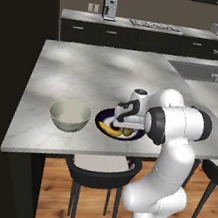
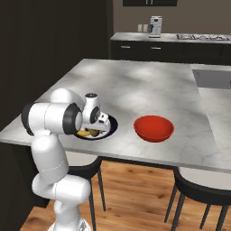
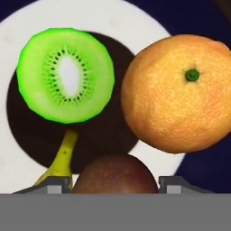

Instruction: Take the fruits from the plate on the dining counter and place two fruits in each bowl.

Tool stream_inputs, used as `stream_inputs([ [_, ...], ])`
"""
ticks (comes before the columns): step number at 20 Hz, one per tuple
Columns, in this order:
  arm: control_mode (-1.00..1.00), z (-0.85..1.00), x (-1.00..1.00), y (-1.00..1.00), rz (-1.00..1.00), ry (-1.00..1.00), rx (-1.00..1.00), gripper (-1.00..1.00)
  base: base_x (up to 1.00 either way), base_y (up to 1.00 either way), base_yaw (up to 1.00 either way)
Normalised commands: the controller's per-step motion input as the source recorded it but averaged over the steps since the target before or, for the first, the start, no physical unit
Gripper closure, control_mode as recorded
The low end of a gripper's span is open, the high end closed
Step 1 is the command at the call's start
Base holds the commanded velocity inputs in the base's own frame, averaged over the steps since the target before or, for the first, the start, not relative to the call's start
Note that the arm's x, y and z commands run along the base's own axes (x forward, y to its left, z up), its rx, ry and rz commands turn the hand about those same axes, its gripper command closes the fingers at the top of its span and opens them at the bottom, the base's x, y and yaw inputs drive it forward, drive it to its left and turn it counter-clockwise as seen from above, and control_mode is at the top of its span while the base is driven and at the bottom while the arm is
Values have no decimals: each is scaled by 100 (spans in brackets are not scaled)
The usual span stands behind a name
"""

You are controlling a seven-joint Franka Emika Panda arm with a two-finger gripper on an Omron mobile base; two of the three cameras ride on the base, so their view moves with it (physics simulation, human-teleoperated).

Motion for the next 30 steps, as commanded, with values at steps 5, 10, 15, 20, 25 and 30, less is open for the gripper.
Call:
stream_inputs([
  [5,-100,17,-11,-11,0,-5,0,100,0,0,0],
  [10,-100,91,-3,-74,0,0,-1,100,0,0,0],
  [15,-100,80,0,-98,0,0,-14,100,0,0,0],
  [20,-100,33,0,-100,0,2,-11,100,0,0,0],
  [25,-100,-3,6,-100,0,5,-1,100,0,0,0],
  [30,-100,-5,34,-96,0,10,6,100,0,0,0],
])
